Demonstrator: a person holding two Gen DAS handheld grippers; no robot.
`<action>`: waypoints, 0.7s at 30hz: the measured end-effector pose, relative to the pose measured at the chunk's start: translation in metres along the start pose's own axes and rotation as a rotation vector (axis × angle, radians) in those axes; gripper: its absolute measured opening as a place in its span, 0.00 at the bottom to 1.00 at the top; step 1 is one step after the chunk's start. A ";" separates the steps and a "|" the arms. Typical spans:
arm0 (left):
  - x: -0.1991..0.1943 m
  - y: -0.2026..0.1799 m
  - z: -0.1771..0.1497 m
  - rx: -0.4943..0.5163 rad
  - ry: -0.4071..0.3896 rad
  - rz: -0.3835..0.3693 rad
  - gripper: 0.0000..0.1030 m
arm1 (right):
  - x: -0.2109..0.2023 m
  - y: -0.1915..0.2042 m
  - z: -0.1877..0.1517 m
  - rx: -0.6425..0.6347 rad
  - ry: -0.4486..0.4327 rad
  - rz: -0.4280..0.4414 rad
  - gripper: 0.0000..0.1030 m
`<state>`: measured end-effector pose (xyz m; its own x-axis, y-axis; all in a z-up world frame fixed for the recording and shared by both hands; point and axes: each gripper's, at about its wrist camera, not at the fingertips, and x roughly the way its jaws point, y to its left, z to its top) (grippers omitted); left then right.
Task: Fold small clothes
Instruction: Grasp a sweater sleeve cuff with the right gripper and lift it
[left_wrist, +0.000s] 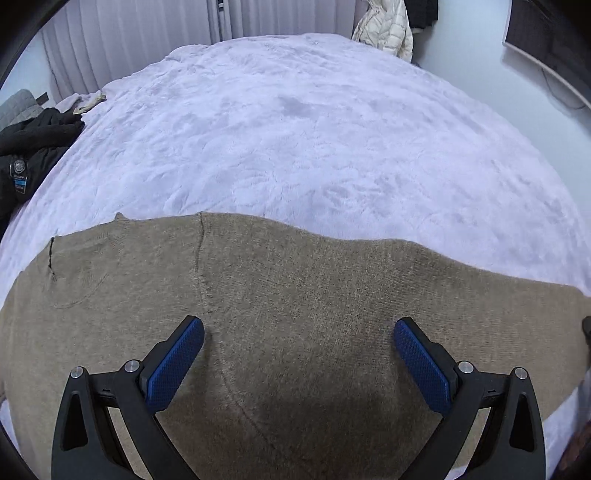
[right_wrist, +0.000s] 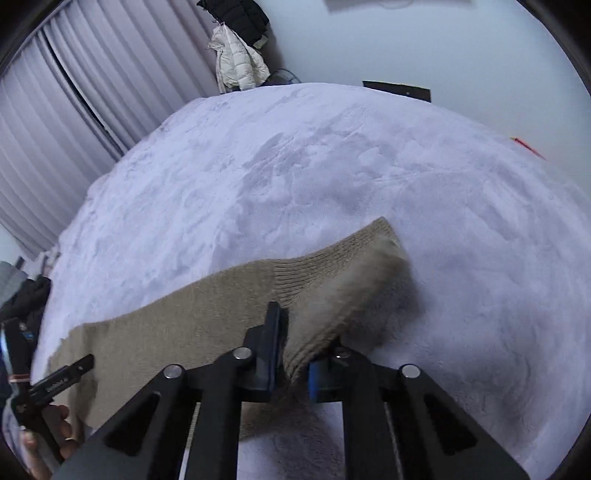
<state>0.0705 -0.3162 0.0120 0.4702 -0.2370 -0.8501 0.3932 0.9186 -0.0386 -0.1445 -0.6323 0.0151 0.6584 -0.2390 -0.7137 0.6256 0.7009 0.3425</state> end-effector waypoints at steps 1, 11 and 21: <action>-0.003 0.006 0.000 -0.022 -0.019 -0.011 1.00 | -0.002 0.000 -0.002 -0.013 -0.010 -0.006 0.10; 0.030 -0.014 -0.005 0.064 0.028 0.180 1.00 | -0.035 0.005 -0.008 0.031 -0.139 -0.055 0.07; 0.025 0.025 -0.021 0.036 0.082 0.069 1.00 | -0.049 0.042 0.004 -0.074 -0.148 -0.126 0.07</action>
<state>0.0756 -0.2926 -0.0207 0.4310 -0.1458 -0.8905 0.3912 0.9195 0.0388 -0.1489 -0.5938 0.0665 0.6343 -0.4203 -0.6488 0.6783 0.7052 0.2063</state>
